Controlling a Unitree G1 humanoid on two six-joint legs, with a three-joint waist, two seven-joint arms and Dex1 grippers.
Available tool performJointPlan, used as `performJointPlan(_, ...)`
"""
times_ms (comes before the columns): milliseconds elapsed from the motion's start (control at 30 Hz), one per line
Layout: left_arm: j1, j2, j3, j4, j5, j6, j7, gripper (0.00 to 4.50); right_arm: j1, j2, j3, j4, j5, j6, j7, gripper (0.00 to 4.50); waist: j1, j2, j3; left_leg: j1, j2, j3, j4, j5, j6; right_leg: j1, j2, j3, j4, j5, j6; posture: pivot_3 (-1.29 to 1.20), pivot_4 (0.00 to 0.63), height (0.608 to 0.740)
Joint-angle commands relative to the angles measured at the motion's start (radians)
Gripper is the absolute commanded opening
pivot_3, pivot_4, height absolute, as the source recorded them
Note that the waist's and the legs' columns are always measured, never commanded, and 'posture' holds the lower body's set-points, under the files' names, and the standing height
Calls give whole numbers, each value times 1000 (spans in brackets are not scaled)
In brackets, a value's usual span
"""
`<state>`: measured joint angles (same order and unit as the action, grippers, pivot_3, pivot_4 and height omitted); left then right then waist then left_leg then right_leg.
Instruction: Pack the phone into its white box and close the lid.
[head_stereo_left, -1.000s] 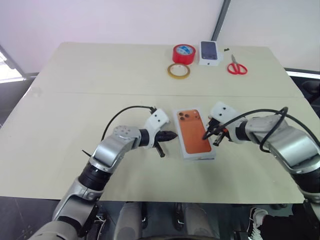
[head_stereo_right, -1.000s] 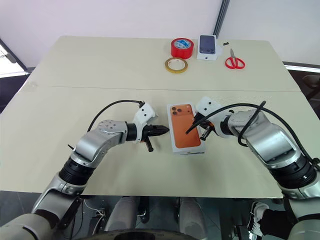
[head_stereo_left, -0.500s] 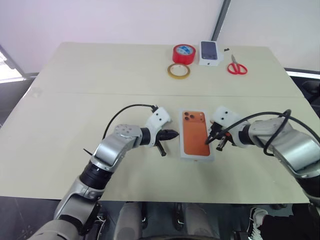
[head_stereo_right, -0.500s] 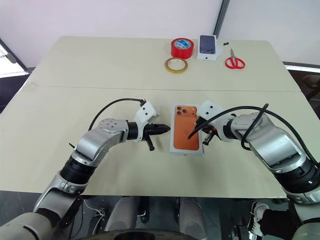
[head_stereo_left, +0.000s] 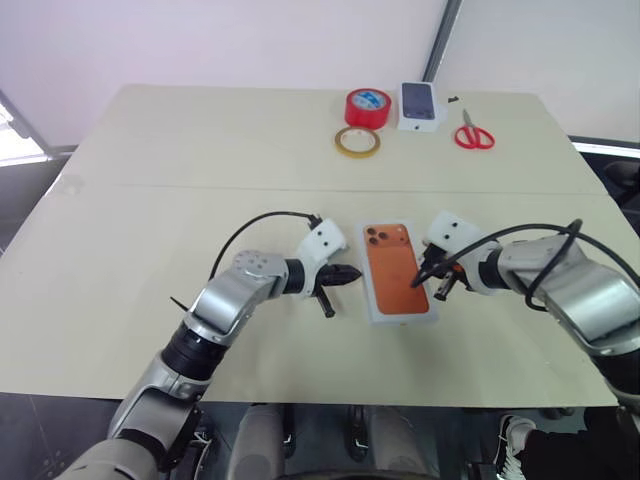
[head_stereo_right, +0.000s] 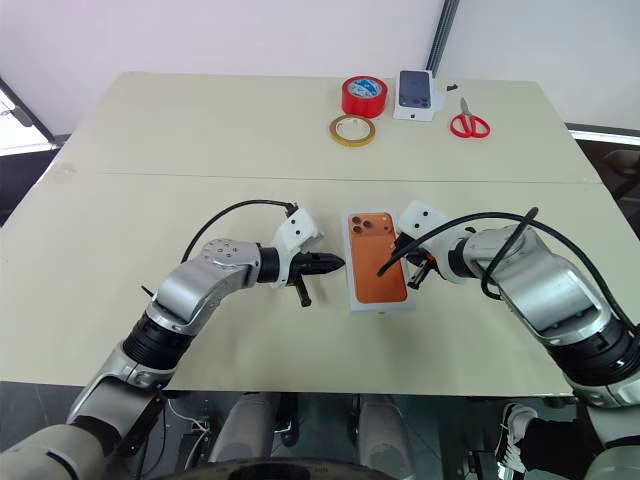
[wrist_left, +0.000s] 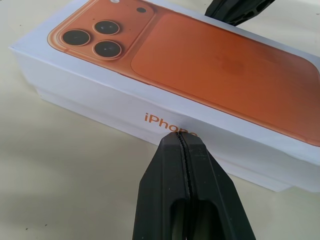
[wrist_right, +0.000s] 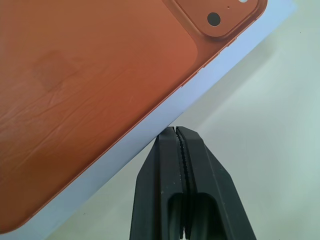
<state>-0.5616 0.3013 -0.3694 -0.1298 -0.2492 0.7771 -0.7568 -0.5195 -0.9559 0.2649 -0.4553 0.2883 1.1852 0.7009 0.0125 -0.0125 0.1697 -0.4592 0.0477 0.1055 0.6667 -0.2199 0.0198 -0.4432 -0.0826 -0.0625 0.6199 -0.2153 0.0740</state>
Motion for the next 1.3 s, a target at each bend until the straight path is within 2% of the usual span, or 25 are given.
performJointPlan(33,-12,-18,-8,-41,-11,-21,-8,0,-24,11,-12,-23,2,-27,9,37,0,0,0,0,0,0,0,0,0,0,0,0,0,0,0,0,150,740)
performJointPlan(900,-21,-66,25,38,-1,-26,50,0,-23,56,2,18,-39,-41,1,37,0,0,0,0,0,0,1,0,0,0,0,0,1,0,0,0,150,740)
performJointPlan(1133,-8,-34,62,4,-20,-11,42,0,-20,0,-25,29,-60,-94,31,37,-1,0,0,0,0,0,1,0,0,0,0,0,1,1,1,0,150,740)
performJointPlan(1300,-34,-21,123,-11,-50,-11,43,0,-4,-59,-107,34,-24,-195,117,37,0,0,0,0,0,0,1,0,0,0,0,0,1,1,1,0,150,740)
